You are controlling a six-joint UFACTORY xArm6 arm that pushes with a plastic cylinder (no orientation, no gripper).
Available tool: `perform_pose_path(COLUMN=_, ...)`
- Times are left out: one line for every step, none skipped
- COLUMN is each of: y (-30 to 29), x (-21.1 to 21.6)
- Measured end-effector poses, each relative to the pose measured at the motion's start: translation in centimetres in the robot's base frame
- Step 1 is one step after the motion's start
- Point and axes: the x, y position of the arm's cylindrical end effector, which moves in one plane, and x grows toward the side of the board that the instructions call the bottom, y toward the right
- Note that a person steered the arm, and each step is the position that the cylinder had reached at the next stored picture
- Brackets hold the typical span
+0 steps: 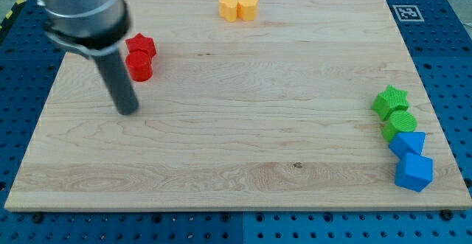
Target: Separate red circle from the red star
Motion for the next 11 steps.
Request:
perform_pose_path(y=-4.6, x=-3.8)
perform_pose_path(y=-6.4, x=-7.2)
perform_pose_path(y=-4.3, x=-8.6)
perform_pose_path(y=-0.8, x=-8.7)
perform_pose_path(y=0.9, x=-8.3)
perform_pose_path(y=0.8, x=-7.1)
perform_pose_path(y=0.8, x=-6.3)
perform_pose_path(y=0.8, x=-6.3)
perform_pose_path(y=2.1, x=-5.5)
perform_pose_path(y=2.7, x=-5.5)
perform_pose_path(y=2.7, x=-5.5)
